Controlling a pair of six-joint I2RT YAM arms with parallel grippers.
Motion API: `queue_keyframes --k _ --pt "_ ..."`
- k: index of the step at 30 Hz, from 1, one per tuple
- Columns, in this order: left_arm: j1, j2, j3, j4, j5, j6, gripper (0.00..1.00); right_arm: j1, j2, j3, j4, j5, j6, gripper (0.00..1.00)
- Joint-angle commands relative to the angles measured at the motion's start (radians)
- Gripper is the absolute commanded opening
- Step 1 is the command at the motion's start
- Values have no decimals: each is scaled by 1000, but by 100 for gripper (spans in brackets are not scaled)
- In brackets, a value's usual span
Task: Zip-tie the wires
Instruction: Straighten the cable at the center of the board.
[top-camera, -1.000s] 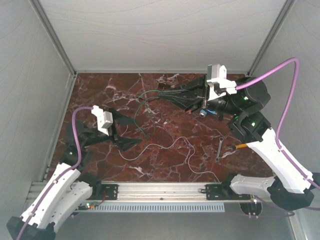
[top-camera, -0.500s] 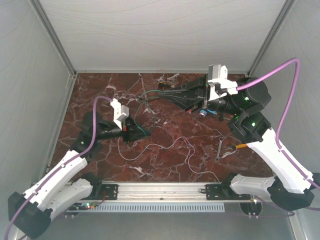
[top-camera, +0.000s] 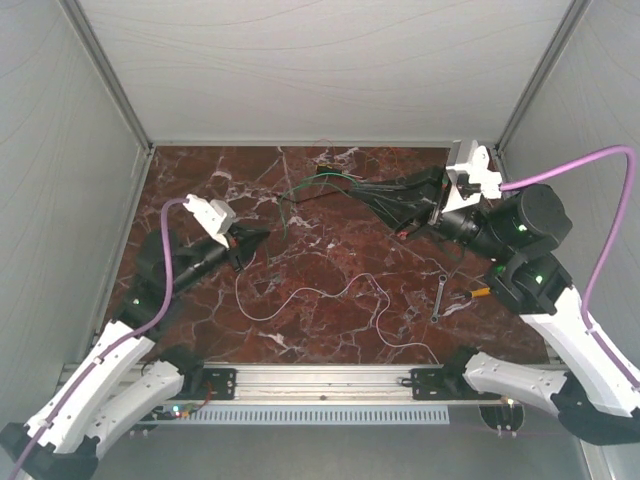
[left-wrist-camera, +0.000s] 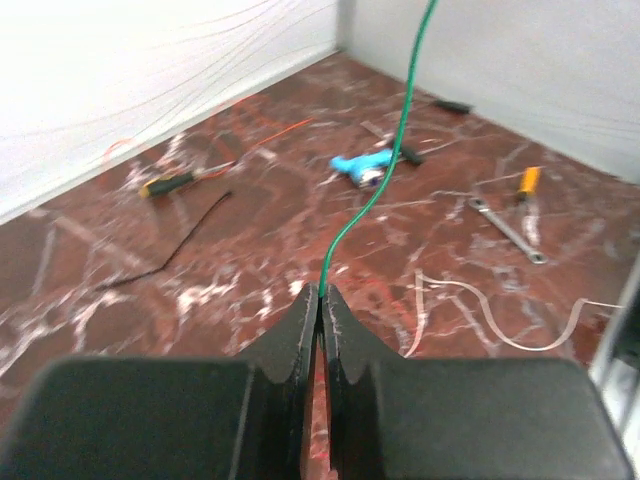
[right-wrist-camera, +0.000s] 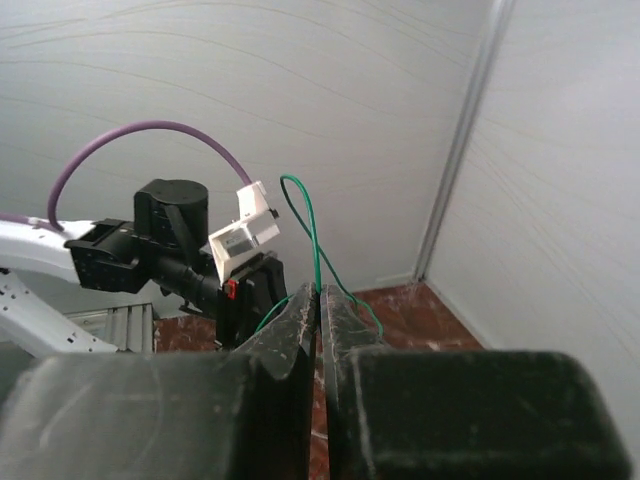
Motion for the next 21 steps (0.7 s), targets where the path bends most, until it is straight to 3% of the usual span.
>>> queue_keyframes --k 1,8,12,21 --pt "-2 -16 46 -147 -271 105 0 6 -45 -37 -150 187 82 0" --pt "-1 -35 66 -179 -508 83 0 6 -73 -15 -404 494 96 0" --pt "-2 -46 98 -229 -426 91 0 6 -80 -49 -458 733 88 0" --pt "-1 -48 161 -337 -419 42 0 5 1 -13 -572 1100 86 0"
